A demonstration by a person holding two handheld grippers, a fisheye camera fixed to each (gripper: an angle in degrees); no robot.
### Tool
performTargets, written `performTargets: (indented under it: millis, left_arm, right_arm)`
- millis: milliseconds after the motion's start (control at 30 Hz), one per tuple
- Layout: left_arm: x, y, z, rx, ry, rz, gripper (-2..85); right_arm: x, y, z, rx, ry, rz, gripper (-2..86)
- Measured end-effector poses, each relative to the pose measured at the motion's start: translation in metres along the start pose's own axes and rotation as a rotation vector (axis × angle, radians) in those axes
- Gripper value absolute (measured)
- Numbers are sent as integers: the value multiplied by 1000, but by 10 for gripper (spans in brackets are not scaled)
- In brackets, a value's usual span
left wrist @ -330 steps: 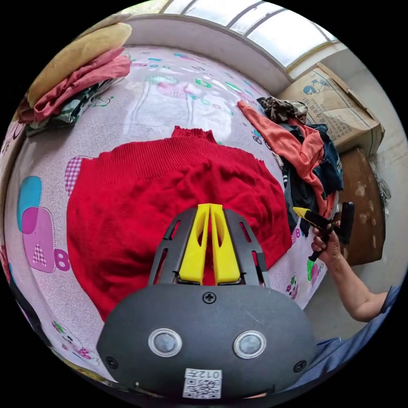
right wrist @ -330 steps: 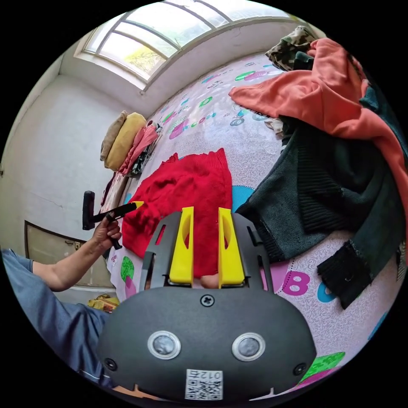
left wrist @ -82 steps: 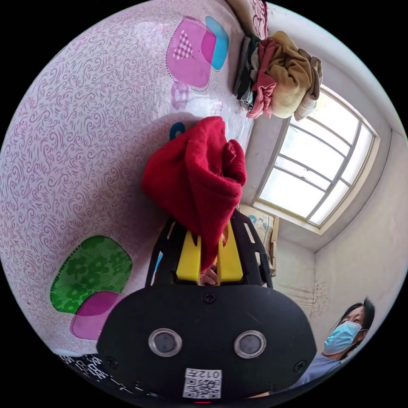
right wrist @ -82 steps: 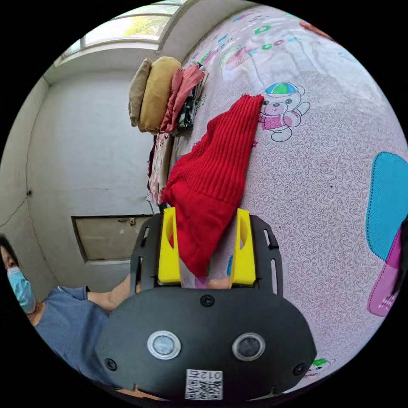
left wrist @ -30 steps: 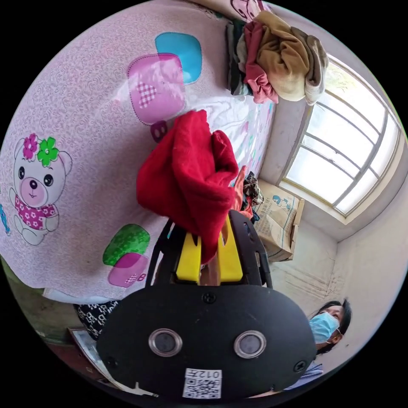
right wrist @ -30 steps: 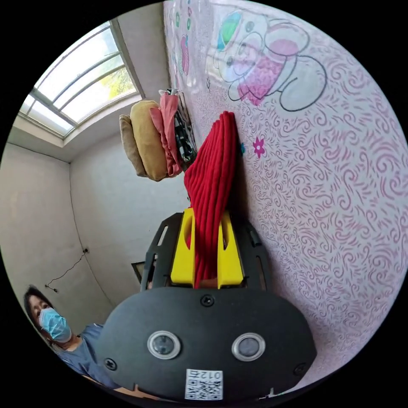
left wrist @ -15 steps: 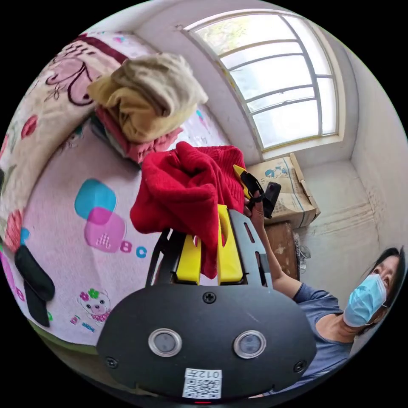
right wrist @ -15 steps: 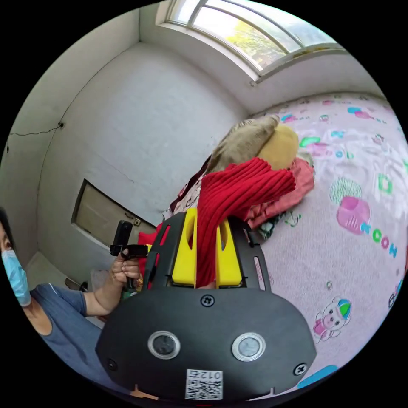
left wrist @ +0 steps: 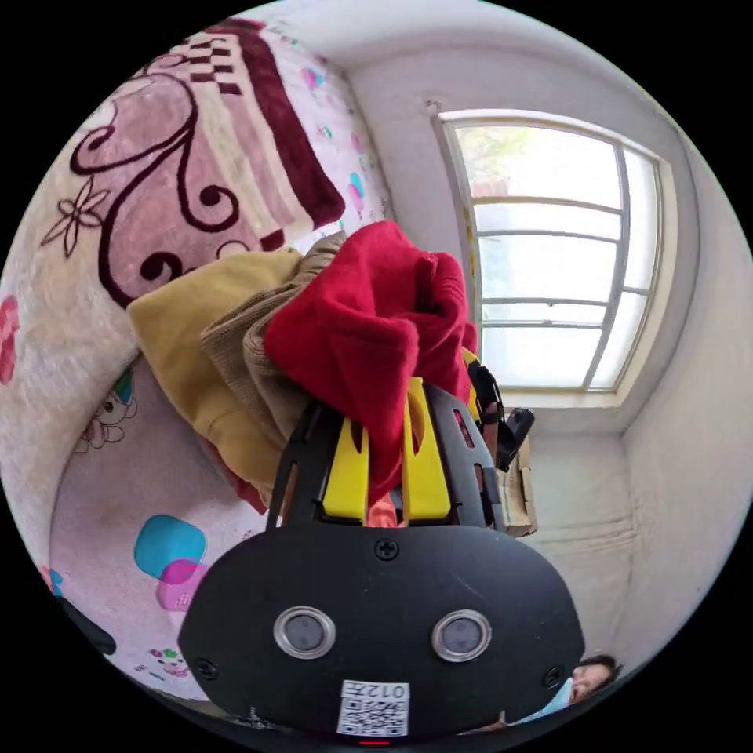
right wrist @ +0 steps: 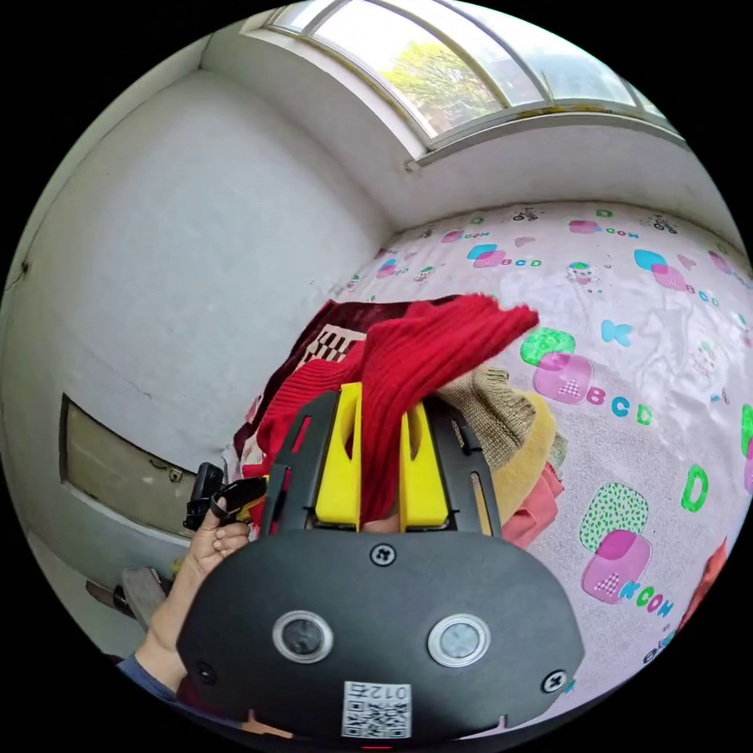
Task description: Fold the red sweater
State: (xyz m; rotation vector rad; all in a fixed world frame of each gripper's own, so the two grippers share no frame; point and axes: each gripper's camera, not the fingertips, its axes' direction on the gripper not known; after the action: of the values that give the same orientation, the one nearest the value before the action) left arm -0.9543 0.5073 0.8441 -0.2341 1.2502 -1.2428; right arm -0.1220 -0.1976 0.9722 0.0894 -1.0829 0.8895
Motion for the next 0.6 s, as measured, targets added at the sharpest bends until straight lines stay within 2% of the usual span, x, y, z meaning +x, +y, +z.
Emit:
performTargets:
  millis: [133,200,300,367,433,467,533,567,600]
  left_arm:
    - [-35,8,4,23,239,48,68]
    - [-47,17,-6,96,374,94,62]
    - [-59,36,-33,226,472,116,54]
    - [-53,52,-52,311,377,150,42]
    - [-32,69,-68,410,260,245,27]
    - [-9,81,-75,478,181,336,19]
    - [35,91,-70,497,69,512,12]
    - [64,91,-56,455,15,607,10]
    - [92,86,-36,395,-23,681,7]
  right_arm:
    - [-7,-19,19,-24,-27,-75,68]
    - [-15,-32,28,-54,-43,-88,78]
    - [-14,-42,24,-53,-120,-9,92]
    - [-17,-42,15,-4,-144,12,93]
    - [-24,-42,3,28,-129,20,88]
    - [-35,-37,-13,106,-93,9,81]
    - [-77,-21,-40,273,4,-139,42]
    - [-113,-10,-47,317,52,-291,27]
    - [-149,-1,-42,282,38,-428,17]
